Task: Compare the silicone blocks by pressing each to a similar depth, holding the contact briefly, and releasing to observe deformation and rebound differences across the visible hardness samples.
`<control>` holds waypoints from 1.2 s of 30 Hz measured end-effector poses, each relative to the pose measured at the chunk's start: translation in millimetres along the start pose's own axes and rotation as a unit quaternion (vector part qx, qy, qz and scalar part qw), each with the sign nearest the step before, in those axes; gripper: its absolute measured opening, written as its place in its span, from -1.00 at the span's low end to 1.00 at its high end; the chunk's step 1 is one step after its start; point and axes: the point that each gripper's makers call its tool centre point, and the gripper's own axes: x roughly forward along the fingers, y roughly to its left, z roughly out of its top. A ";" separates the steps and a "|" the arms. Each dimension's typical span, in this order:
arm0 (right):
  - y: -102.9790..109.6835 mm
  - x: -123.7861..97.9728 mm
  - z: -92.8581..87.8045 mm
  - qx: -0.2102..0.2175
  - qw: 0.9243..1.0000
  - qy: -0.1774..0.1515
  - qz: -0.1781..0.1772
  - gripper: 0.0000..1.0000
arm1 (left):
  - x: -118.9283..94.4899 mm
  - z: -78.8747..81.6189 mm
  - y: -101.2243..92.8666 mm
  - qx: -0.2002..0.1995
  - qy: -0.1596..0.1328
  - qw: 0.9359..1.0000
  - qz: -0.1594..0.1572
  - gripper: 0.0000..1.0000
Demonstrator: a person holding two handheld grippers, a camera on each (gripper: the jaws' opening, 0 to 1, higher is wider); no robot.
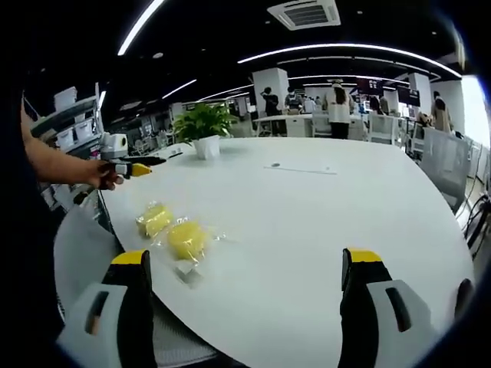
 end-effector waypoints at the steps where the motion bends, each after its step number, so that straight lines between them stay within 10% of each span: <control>1: 0.5 0.8 -0.6 0.001 1.000 0.003 0.002 0.93 | -2.9 -0.8 0.4 0.000 0.000 1.000 0.001 1.00; 9: 9.3 3.8 17.4 -0.002 1.000 -0.017 -0.004 0.93 | -50.9 -27.7 18.3 0.009 0.020 1.000 0.014 1.00; 18: -3.4 2.2 -12.9 0.032 0.999 0.002 -0.026 0.93 | -83.2 -57.9 34.1 -0.003 0.046 0.999 0.030 1.00; 36: 0.2 -2.1 -25.2 0.013 0.999 0.009 -0.037 0.93 | -120.8 -64.1 53.1 -0.024 0.035 0.997 0.061 1.00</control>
